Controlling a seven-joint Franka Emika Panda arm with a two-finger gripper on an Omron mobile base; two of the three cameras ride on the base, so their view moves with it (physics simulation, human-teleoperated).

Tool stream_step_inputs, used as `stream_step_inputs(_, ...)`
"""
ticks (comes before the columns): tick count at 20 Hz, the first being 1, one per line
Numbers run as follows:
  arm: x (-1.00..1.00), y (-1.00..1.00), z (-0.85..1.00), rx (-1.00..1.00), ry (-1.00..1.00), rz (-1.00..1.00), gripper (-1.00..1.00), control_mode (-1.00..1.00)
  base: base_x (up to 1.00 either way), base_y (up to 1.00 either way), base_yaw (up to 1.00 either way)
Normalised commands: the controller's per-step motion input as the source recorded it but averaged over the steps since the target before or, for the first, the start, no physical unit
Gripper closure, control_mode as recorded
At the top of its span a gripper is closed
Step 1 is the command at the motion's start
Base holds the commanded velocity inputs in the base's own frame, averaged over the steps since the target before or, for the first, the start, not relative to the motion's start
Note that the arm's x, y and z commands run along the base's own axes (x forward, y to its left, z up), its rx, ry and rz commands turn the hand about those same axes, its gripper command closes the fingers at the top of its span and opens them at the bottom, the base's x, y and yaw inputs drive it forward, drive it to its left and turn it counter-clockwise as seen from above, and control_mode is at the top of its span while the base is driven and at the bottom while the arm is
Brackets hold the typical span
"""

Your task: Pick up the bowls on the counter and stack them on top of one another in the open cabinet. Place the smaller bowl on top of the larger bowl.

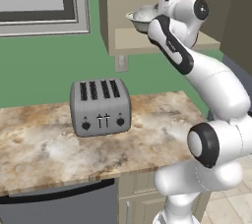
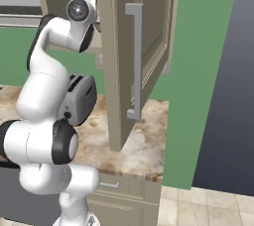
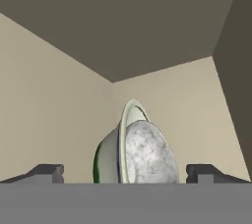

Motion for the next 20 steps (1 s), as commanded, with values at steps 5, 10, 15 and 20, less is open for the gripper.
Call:
stream_step_inputs(5,-0.68,0.0,0.01,-0.02,-0.11,0.0,-1.0,-1.0,0.0,0.0,0.0)
stream_step_inputs(10,-0.81,0.0,0.02,0.0,-0.07,0.0,-1.0,-1.0,0.0,0.0,0.0)
stream_step_inputs(15,-0.81,0.0,0.24,-0.03,0.0,0.0,-1.0,-1.0,0.0,0.0,0.0)
stream_step_inputs(20,-0.85,0.0,0.33,-0.08,0.0,-0.01,-1.0,-1.0,0.0,0.0,0.0)
